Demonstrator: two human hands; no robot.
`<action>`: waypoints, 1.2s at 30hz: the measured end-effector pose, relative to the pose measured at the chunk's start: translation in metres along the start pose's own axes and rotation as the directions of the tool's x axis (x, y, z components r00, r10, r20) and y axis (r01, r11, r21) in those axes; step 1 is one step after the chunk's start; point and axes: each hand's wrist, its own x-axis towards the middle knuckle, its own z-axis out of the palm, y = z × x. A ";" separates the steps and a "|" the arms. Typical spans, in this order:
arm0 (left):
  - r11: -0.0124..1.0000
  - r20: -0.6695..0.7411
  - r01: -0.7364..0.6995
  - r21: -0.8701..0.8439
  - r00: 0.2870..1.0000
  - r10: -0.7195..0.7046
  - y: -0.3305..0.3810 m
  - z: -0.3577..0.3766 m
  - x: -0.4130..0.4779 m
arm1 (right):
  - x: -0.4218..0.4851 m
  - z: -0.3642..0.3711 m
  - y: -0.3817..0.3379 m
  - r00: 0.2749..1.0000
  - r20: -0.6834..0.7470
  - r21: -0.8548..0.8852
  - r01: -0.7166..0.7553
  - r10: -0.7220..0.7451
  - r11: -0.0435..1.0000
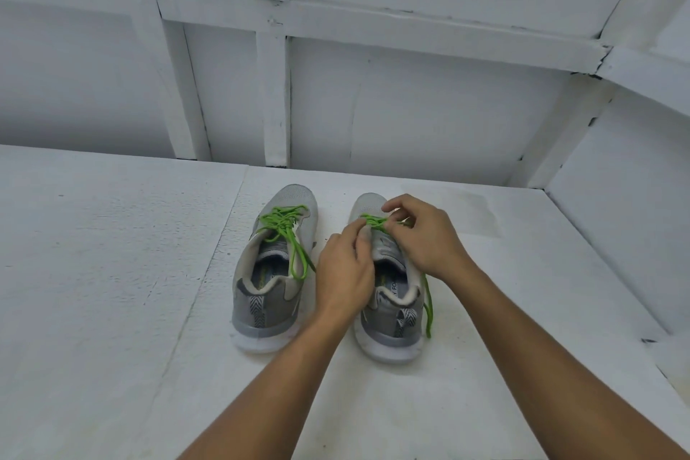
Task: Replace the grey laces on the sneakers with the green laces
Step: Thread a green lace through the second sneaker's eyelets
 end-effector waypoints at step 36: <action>0.982 -0.073 0.134 -0.137 0.987 -0.144 0.001 0.003 -0.001 | -0.002 0.023 0.000 0.998 -0.034 -0.080 0.051 -0.054 0.996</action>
